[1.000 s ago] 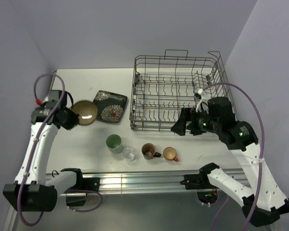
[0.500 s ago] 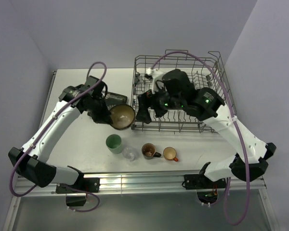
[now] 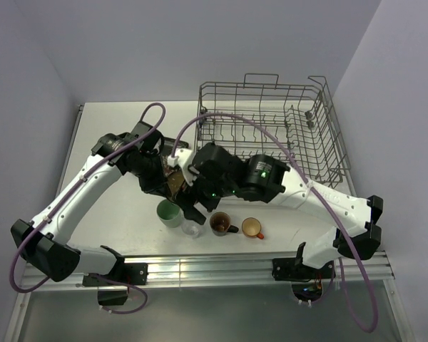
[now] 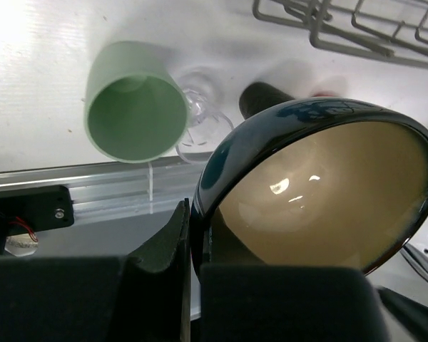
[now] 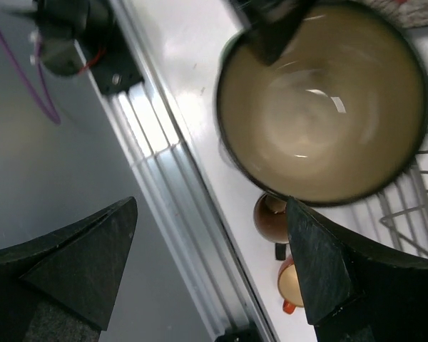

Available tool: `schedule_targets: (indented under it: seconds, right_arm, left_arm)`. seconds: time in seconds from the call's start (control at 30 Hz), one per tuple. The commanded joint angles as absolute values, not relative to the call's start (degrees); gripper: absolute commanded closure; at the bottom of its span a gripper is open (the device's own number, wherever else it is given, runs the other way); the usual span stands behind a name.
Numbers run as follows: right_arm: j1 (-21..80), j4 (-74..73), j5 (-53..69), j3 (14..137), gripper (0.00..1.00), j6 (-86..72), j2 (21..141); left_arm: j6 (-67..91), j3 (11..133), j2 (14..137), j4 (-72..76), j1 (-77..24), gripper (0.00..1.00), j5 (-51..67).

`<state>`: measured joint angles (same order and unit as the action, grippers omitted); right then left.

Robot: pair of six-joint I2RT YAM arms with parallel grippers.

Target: Load the mixed dishes into the dish rack

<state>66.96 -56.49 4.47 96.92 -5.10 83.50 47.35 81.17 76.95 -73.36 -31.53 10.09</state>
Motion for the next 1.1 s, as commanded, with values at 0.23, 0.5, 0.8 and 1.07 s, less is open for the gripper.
schedule_targets:
  seconds: [0.23,0.5,0.8,1.07]
  right_arm:
    - [71.54,-52.29,2.11,93.78,0.10,-1.15,85.95]
    - [75.41,-54.93,-1.30,101.06,0.13,1.14,89.82]
    - [78.48,-58.27,-3.78,107.58,0.13,0.09,92.55]
    - [79.01,-57.75,-5.89,107.41,0.13,1.23,94.13]
  left_arm:
    - [45.00,82.71,73.75,-72.07,-33.05,1.00,18.01]
    - [44.39,79.99,71.90,-72.51,-33.31,1.00,18.20]
    - [44.38,78.84,72.16,-71.98,-33.49,1.00,16.70]
    - [43.15,79.10,71.02,-73.83,-34.28,1.00,17.75]
